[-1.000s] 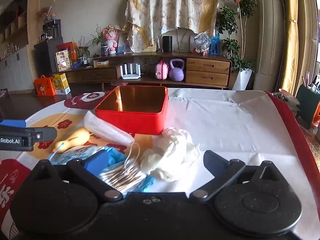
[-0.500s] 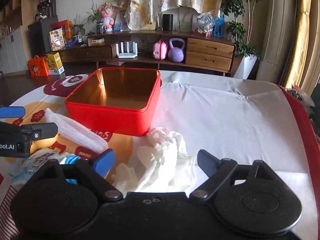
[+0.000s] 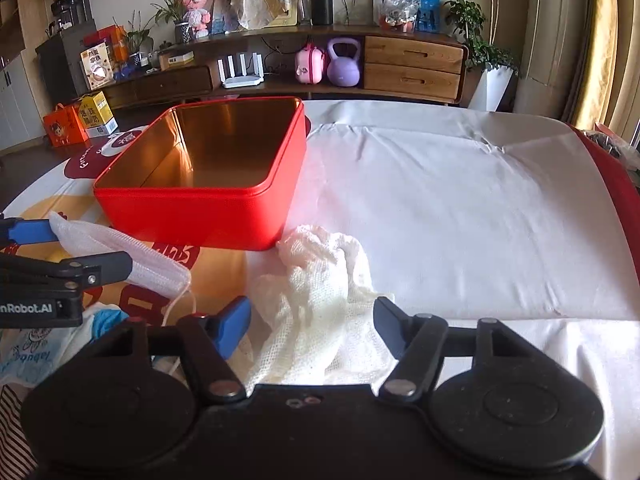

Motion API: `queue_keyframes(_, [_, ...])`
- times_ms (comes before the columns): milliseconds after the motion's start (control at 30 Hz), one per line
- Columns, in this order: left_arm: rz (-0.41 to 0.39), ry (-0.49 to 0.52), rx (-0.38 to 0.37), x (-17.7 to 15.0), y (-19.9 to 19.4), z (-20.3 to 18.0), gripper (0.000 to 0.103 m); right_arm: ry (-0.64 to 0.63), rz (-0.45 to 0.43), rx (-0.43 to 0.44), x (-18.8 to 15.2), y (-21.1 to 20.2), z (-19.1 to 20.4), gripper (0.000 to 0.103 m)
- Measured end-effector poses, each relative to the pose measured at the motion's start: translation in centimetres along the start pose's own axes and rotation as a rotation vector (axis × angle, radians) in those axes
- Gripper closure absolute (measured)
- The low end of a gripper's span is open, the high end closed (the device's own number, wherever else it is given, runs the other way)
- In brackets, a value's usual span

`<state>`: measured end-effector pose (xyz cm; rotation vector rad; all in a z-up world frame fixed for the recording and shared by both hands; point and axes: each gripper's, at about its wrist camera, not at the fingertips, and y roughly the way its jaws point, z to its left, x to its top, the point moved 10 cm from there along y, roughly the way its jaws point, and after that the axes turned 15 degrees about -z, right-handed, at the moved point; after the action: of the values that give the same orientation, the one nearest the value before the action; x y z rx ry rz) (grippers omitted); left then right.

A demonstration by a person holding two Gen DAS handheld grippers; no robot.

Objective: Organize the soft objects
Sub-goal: 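Grasp the white cloth with the right gripper while the left grasps the mesh bag, then carry the cloth and mesh bag into the red tin with both grippers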

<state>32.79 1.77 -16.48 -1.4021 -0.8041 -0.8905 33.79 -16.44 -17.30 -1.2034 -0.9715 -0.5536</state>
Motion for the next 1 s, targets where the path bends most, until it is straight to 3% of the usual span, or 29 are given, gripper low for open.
queue_keyframes(67, [0.006,0.016,-0.008,-0.2,0.4,-0.3,0.017,0.008,0.008,0.007,-0.2,0.0,0.0,0.048])
queue_keyframes(133, [0.014,0.031,-0.017,-0.4,0.7,-0.6,0.031,0.009,0.015,0.013,-0.3,0.0,0.0,0.057])
queue_keyframes(267, [0.002,0.064,-0.022,-0.2,1.0,-1.0,0.042,0.017,0.021,0.035,-0.5,0.0,0.3,0.068])
queue_keyframes(333, [-0.003,0.075,-0.024,-0.1,1.2,-1.3,0.057,0.016,0.021,0.044,-0.5,0.0,0.4,0.073])
queue_keyframes(467, [-0.007,0.1,-0.027,-0.1,1.4,-1.5,0.071,0.032,0.016,0.056,-0.5,-0.3,0.2,0.083])
queue_keyframes(533, [-0.014,0.104,-0.029,0.0,1.4,-1.6,0.083,0.038,0.012,0.062,-0.4,-0.5,0.2,0.086])
queue_keyframes(733, [-0.035,0.096,-0.045,0.3,0.8,-1.7,0.091,0.031,-0.02,0.051,0.4,-1.8,-0.1,0.092])
queue_keyframes(1000, [-0.079,0.046,-0.048,2.0,-1.5,-1.0,0.092,0.021,-0.092,0.061,3.0,-4.8,-0.1,0.094])
